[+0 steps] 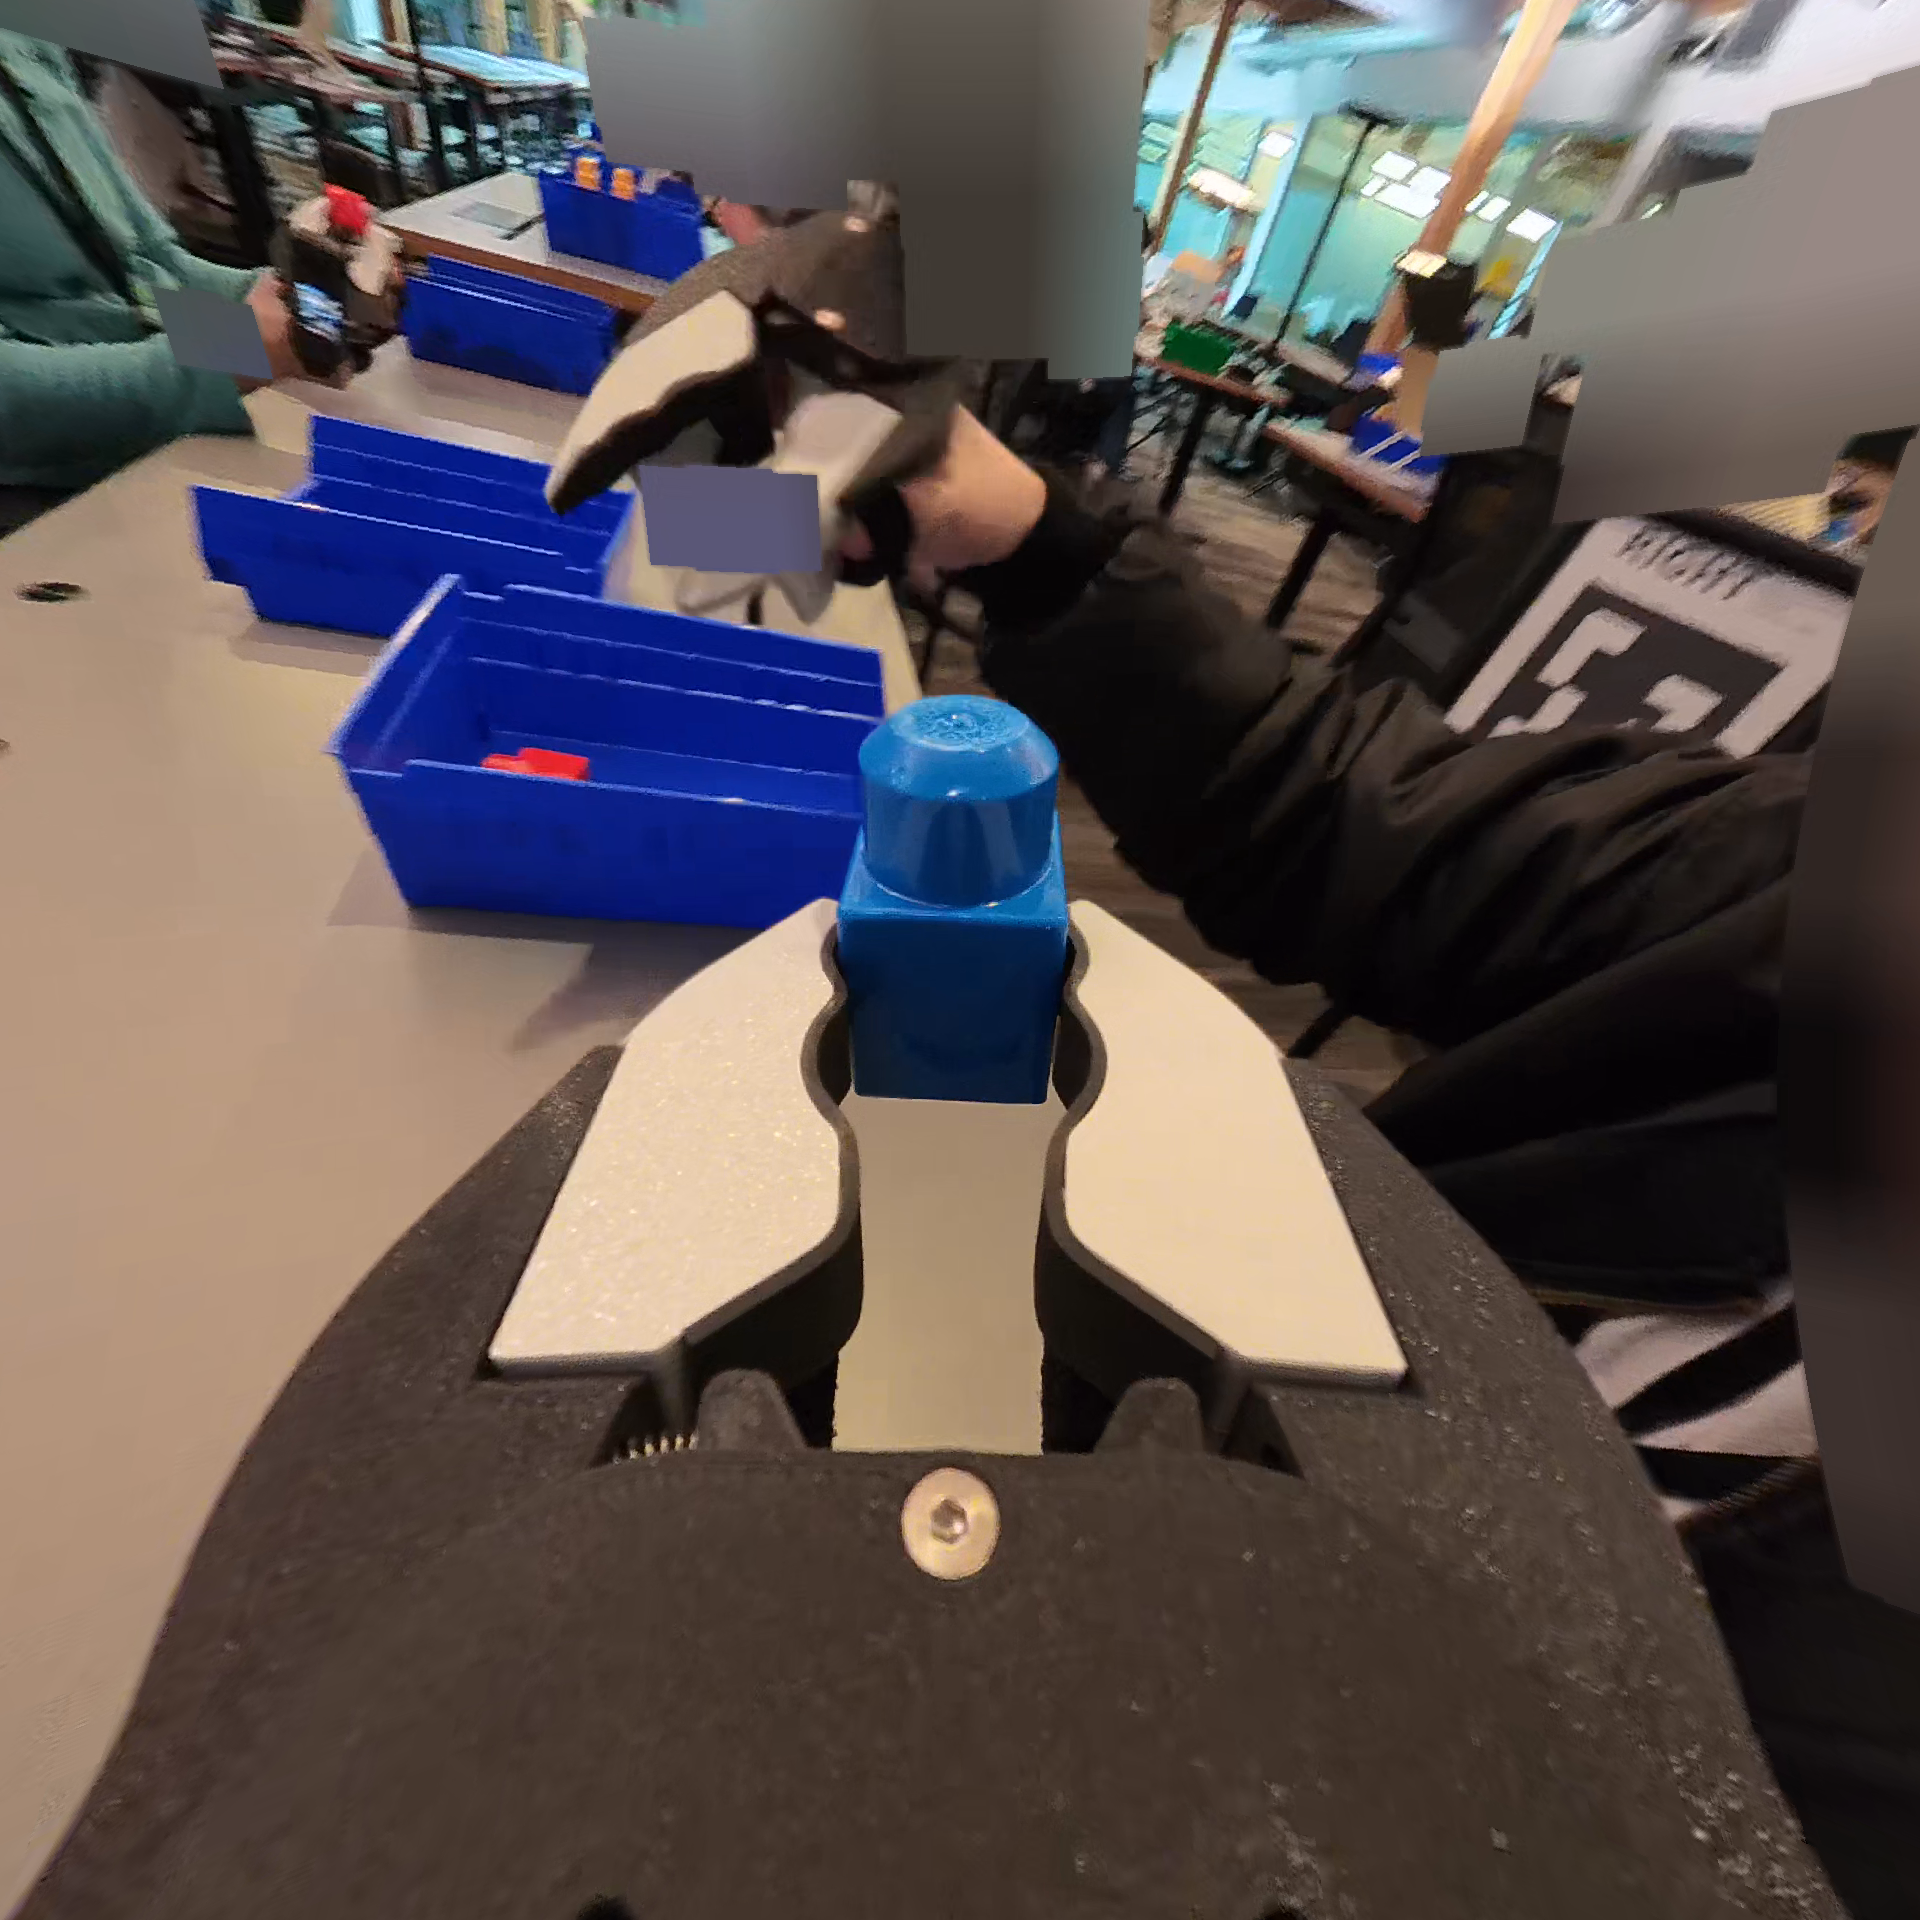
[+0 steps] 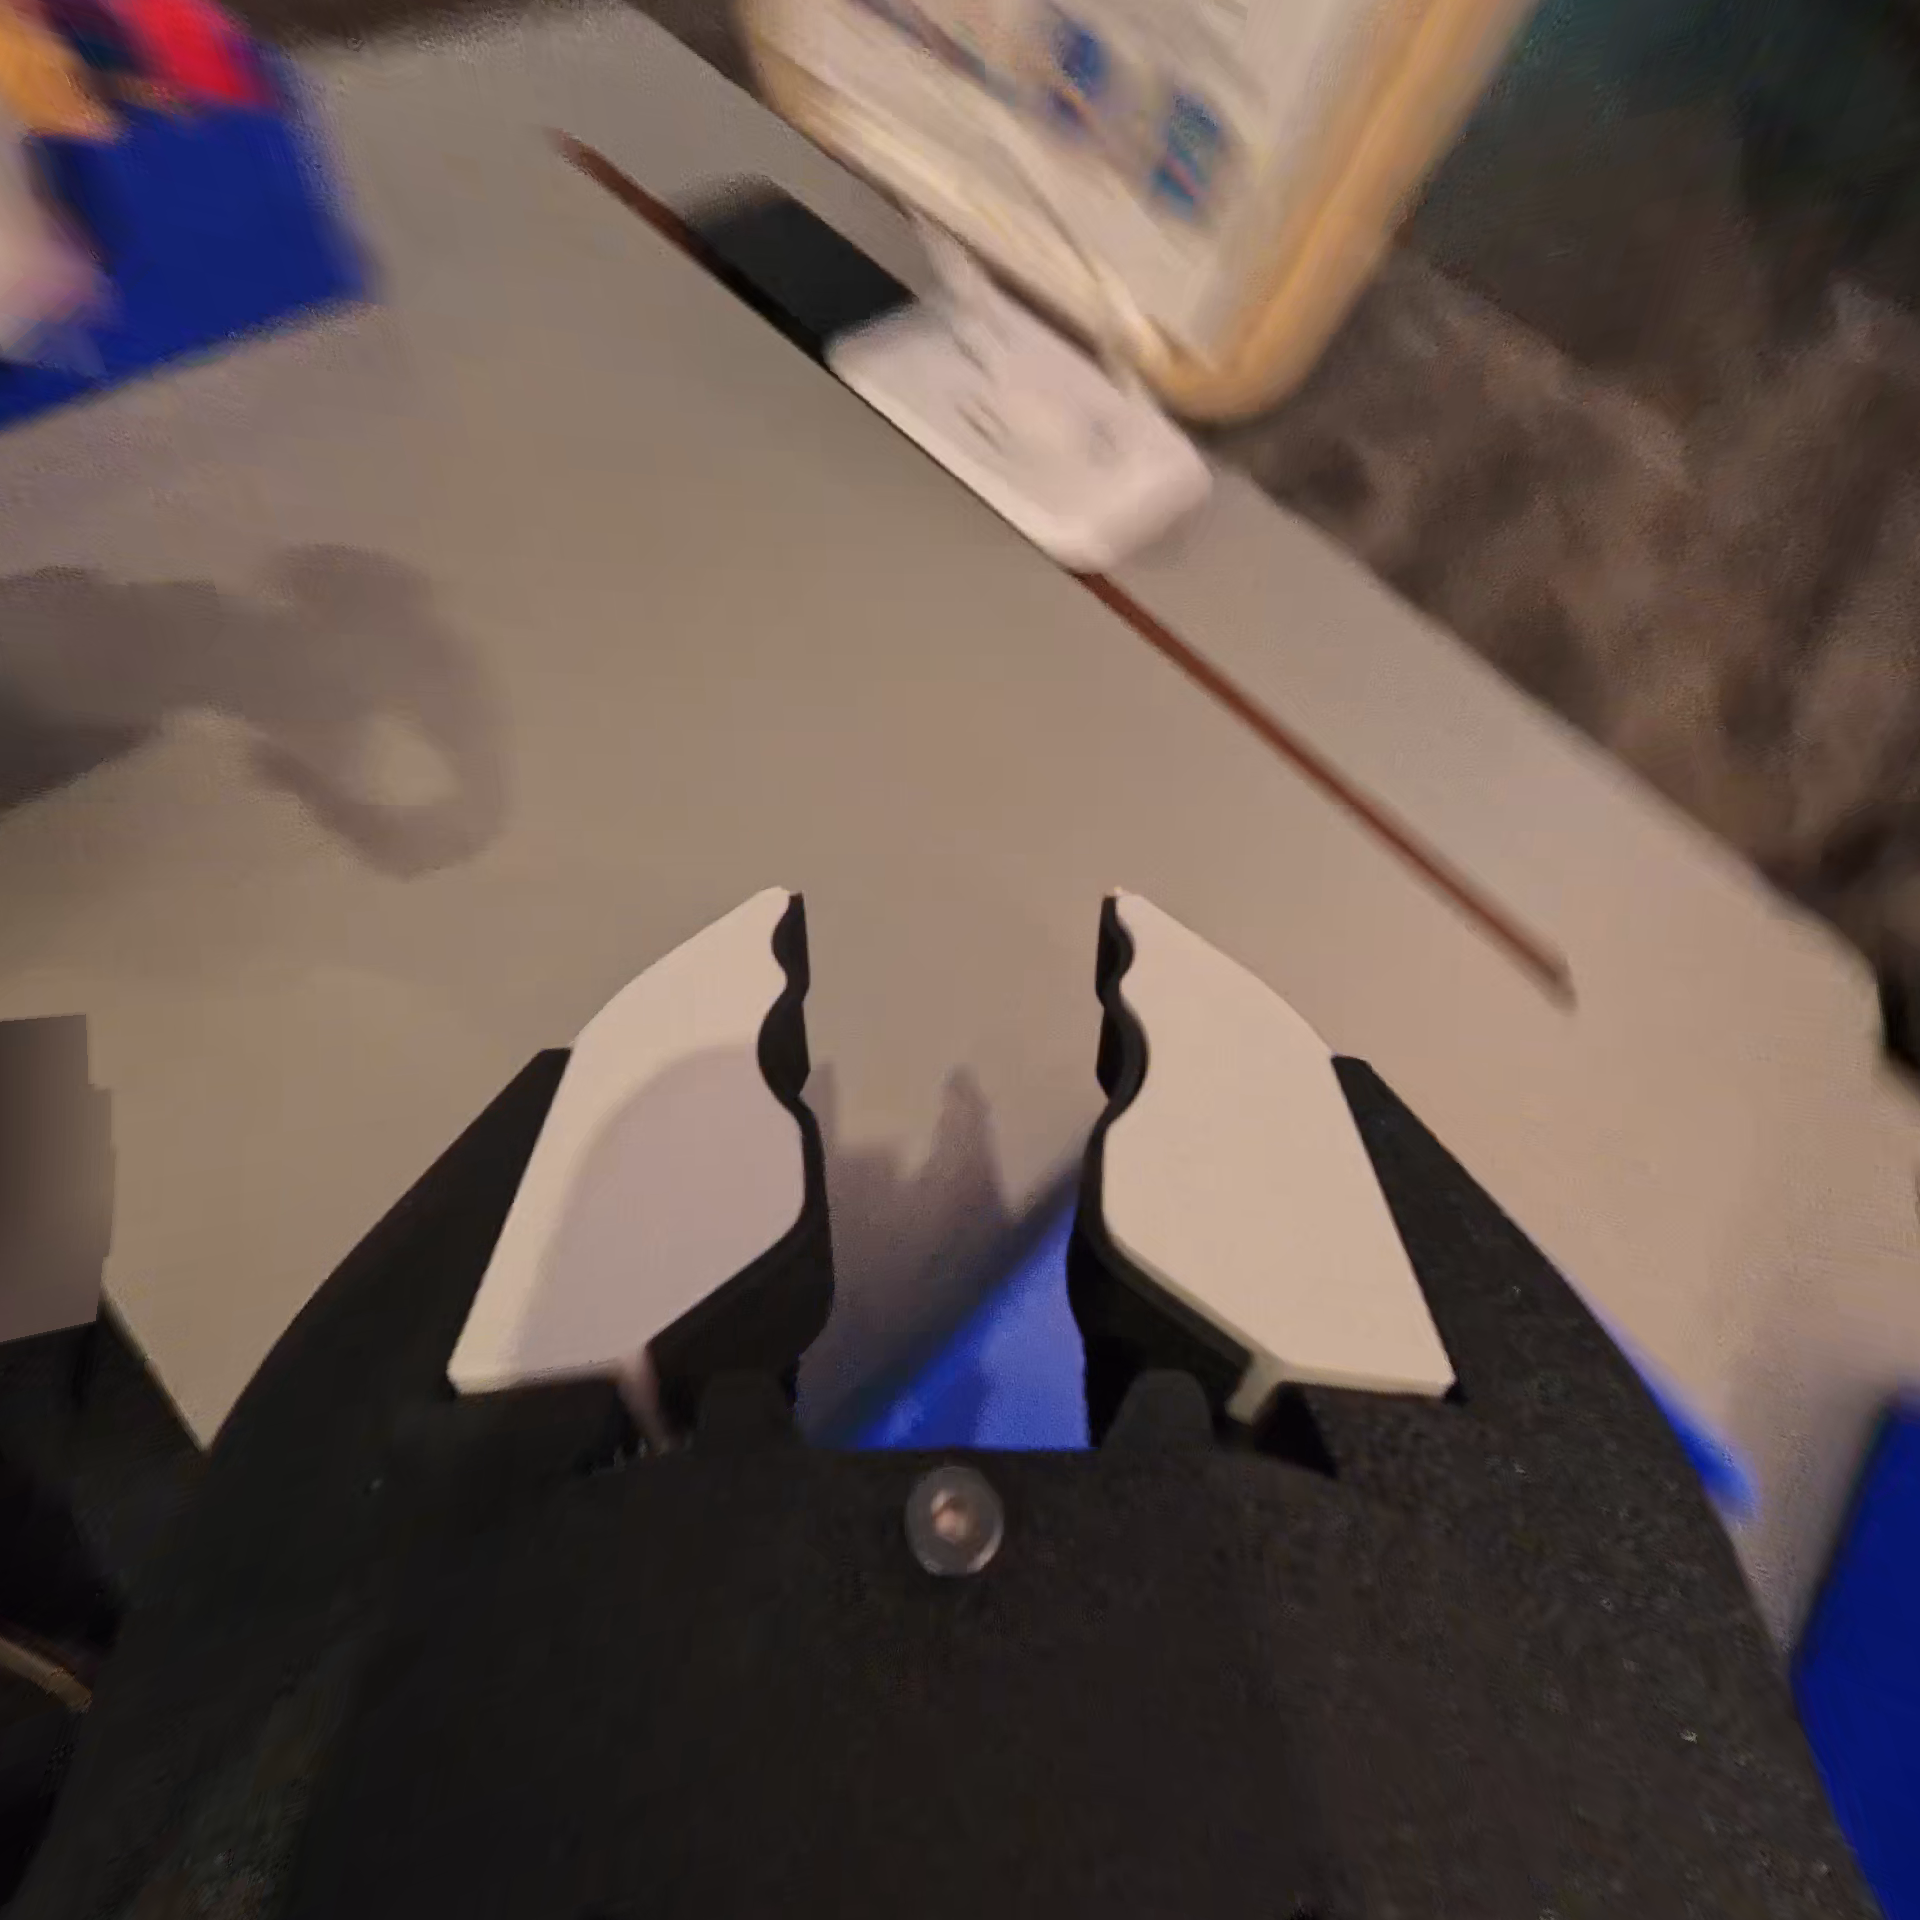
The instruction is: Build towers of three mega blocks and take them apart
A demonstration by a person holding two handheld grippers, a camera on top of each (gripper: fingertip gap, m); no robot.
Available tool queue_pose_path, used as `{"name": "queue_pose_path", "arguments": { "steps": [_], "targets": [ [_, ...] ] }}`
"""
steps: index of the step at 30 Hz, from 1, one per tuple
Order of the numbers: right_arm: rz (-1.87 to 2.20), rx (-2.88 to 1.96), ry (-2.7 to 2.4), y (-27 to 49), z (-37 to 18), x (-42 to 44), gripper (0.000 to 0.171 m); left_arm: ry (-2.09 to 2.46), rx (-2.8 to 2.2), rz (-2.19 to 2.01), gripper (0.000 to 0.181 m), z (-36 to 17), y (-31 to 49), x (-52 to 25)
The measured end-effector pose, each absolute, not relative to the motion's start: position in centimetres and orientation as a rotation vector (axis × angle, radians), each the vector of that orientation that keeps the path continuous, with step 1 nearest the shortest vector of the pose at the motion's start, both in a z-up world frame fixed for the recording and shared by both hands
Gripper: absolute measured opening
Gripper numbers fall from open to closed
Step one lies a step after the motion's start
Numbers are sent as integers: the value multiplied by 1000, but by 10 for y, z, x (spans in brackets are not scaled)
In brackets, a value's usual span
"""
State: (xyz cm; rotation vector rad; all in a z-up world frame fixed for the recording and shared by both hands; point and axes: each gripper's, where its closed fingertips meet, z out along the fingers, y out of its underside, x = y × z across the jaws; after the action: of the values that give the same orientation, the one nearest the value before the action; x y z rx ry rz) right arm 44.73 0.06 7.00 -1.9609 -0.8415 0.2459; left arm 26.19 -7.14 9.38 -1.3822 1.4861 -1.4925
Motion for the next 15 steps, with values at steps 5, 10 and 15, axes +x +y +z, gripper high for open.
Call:
{"name": "queue_pose_path", "arguments": {
  "steps": [5, 10, 15],
  "targets": [
    [104, -1345, -1258, -61, 115, 323, 54, 1427, -1444, -1708, 35, 95, -71, 262],
    [240, -1288, -1240, -66, 119, 278, 50, 1396, -1442, -1670, 35, 96, -67, 265],
    [767, -1426, -1034, -61, 132, 264, 45, 1460, -1382, -1498, 35, 95, -69, 263]
  ]
}}
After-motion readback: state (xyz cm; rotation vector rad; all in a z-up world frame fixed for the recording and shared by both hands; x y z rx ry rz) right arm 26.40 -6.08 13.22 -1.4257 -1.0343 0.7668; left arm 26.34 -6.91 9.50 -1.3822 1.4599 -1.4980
